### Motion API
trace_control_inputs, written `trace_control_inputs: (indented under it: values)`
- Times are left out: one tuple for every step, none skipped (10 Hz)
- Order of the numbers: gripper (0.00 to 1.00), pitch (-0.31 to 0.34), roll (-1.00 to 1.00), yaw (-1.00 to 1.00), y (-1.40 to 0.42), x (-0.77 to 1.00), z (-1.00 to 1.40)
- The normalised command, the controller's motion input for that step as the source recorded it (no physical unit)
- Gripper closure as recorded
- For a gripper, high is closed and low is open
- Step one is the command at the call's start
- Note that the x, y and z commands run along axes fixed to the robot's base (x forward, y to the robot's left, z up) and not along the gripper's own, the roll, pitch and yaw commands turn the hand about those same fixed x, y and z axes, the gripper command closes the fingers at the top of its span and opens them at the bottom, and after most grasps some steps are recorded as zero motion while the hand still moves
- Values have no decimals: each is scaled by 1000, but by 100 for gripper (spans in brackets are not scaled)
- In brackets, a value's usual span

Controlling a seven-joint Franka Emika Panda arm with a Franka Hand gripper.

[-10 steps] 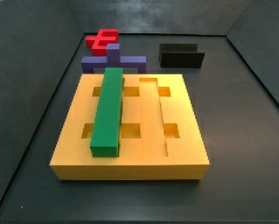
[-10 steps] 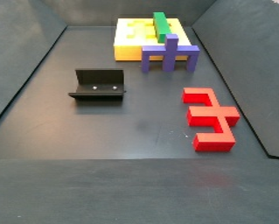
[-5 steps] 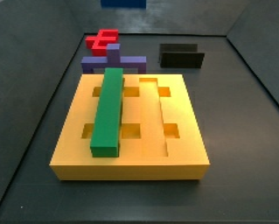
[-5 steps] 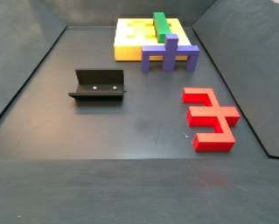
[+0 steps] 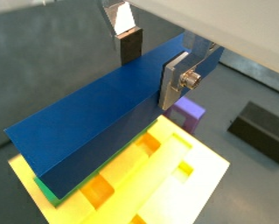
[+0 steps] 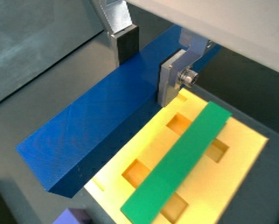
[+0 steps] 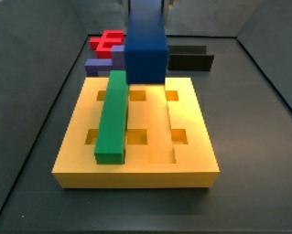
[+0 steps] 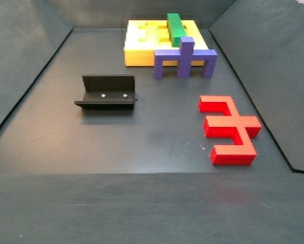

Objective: Pick up the blue object. Move up. Move to above the board. Insert the blue object.
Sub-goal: Insert the blue object.

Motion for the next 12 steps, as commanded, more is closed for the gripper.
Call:
trace_control_inputs:
  values:
    - [100,-113,139,0,-163,186,-823]
    - [100,-116,106,0,-137,169,-789]
    - [100,-120,106,6,-129,137,-771]
    - [100,-129,86,17,-89,103,-757]
    - [100,-131,7,26,0,83,-737]
    - [100,-123,-17,49,0,31,-649]
    - [100,-116,-44,80,0,37,-666]
    - [100,-77,-70,9,0,137,-654]
    - [100,-66,-90,0,0,129,-634]
    - [100,-46,-23,0,0,94,-523]
    - [100,-46,0,0,0,74,-497]
    - [100,-50,6,0,0,3,-446]
